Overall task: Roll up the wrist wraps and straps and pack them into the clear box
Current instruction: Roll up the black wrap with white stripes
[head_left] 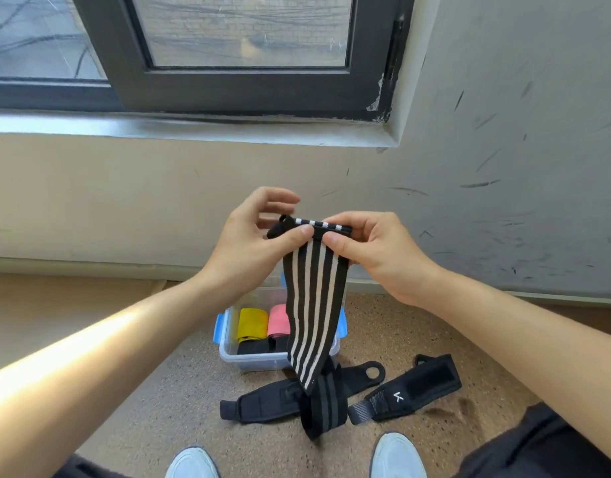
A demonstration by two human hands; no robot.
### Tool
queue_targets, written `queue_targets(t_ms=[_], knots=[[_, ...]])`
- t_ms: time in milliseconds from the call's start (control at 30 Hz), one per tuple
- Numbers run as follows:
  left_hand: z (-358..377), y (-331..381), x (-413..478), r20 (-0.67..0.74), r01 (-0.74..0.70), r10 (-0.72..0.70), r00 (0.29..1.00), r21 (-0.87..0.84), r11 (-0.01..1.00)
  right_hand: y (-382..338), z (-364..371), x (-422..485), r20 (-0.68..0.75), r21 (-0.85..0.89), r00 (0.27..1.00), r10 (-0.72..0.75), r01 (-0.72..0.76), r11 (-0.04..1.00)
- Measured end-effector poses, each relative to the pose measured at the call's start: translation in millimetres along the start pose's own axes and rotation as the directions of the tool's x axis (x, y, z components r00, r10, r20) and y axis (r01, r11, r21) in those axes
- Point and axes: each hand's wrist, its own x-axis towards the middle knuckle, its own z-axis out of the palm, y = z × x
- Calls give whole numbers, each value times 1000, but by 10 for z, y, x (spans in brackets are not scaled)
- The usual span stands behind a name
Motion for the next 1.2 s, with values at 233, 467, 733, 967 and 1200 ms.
queue_targets(t_ms=[233,467,733,967,1200], knots=[[18,23,61,125,-116,125,984,-77,990,-74,-95,62,16,36,998,61,-62,997],[169,84,203,-3,-289,292,956,123,949,-188,-281,187,52,2,989,138,-139,990],[144,233,375,217,55,-45,975,-39,998,-272,-444,281,68,63,979,191,-195,979],[95,279,435,222,64,-49,974,-62,996,-395,-454,332,19,35,987,158,-159,987],[149,241,455,84,-159,161,983,-31,987,-285,-440,313,131,49,967,218,-226,973]])
